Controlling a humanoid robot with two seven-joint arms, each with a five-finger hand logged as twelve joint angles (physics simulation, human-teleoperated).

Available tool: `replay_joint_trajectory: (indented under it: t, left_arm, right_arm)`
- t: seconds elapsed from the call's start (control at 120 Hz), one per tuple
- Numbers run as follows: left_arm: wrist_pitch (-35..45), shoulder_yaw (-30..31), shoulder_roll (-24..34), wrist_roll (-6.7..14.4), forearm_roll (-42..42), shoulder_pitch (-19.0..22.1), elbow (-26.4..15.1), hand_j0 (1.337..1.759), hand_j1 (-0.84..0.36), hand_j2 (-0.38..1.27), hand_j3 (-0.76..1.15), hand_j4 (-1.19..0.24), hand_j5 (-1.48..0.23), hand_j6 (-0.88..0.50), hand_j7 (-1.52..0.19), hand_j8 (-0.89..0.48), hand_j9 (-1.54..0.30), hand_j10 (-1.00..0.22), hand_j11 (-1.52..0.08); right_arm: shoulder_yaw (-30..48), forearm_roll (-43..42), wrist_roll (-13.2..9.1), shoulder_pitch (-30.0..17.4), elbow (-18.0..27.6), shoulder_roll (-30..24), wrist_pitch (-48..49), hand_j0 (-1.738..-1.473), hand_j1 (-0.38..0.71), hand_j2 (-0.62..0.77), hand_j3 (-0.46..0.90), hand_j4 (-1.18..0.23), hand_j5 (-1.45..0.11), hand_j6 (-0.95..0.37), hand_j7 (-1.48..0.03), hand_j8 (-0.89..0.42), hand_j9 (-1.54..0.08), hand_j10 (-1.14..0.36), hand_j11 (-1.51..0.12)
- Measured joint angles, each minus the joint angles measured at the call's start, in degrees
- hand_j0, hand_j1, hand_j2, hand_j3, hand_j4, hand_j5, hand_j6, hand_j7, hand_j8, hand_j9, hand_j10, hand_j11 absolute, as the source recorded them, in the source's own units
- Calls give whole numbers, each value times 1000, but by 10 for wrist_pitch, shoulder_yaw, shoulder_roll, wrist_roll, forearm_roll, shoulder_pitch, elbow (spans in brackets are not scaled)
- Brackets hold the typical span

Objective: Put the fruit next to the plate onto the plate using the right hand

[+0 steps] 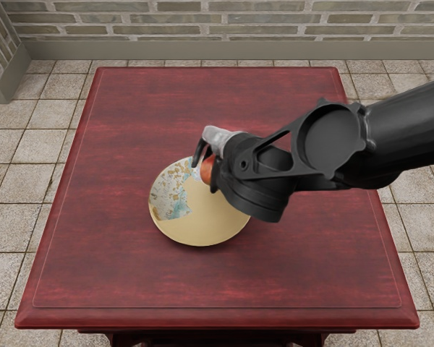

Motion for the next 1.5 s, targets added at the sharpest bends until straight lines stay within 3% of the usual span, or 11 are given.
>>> replay_joint_trajectory:
  t: [0.167, 0.4, 0.683, 0.933, 1.05, 1.183, 1.5]
  left_arm:
    - [0, 0, 0, 0, 0, 0, 0, 1658, 57, 49, 0, -244, -316, -244, -316, -244, -316, -243, -316]
    - [0, 0, 0, 0, 0, 0, 0, 1658, 57, 49, 0, -244, -316, -244, -316, -244, -316, -243, -316]
    - [0, 0, 0, 0, 0, 0, 0, 1658, 57, 49, 0, -244, -316, -244, -316, -244, -316, -244, -316]
    - [0, 0, 0, 0, 0, 0, 0, 1658, 57, 49, 0, -243, -316, -243, -316, -243, -316, -243, -316]
    - [0, 0, 0, 0, 0, 0, 0, 1658, 58, 49, 0, -243, -316, -243, -316, -243, -316, -243, -316]
    - [0, 0, 0, 0, 0, 0, 0, 1658, 58, 49, 0, -243, -316, -243, -316, -243, -316, -243, -316]
    - [0, 0, 0, 0, 0, 0, 0, 1658, 58, 49, 0, -243, -316, -243, -316, -243, -316, -243, -316]
  right_arm:
    - [21, -28, 1, -34, -3, 0, 0, -1653, 271, 200, 0, -711, -947, -442, -934, -352, -961, -497, -964]
    - [27, -36, 1, -52, -5, 0, 0, -1654, 254, 137, 0, -646, -855, -471, -847, -390, -864, -530, -868]
    - [34, -44, 1, -65, -18, 0, -1, -1657, -17, 4, 0, -313, -411, -271, -409, -249, -413, -290, -414]
    - [111, -65, 22, -57, 0, -4, -1, -1658, -118, -21, 0, -203, -265, -191, -264, -184, -266, -196, -266]
    - [189, -78, 41, -68, 31, -60, -1, -1658, -137, -25, 0, -183, -239, -177, -238, -173, -239, -179, -239]
    - [285, -83, 66, -118, 49, -155, 12, -1658, -150, -28, 0, -169, -220, -166, -220, -164, -221, -167, -221]
    - [447, -74, 71, -290, 58, -346, 337, -1658, -237, -17, 0, -95, -123, -94, -123, -94, -123, -94, -123]
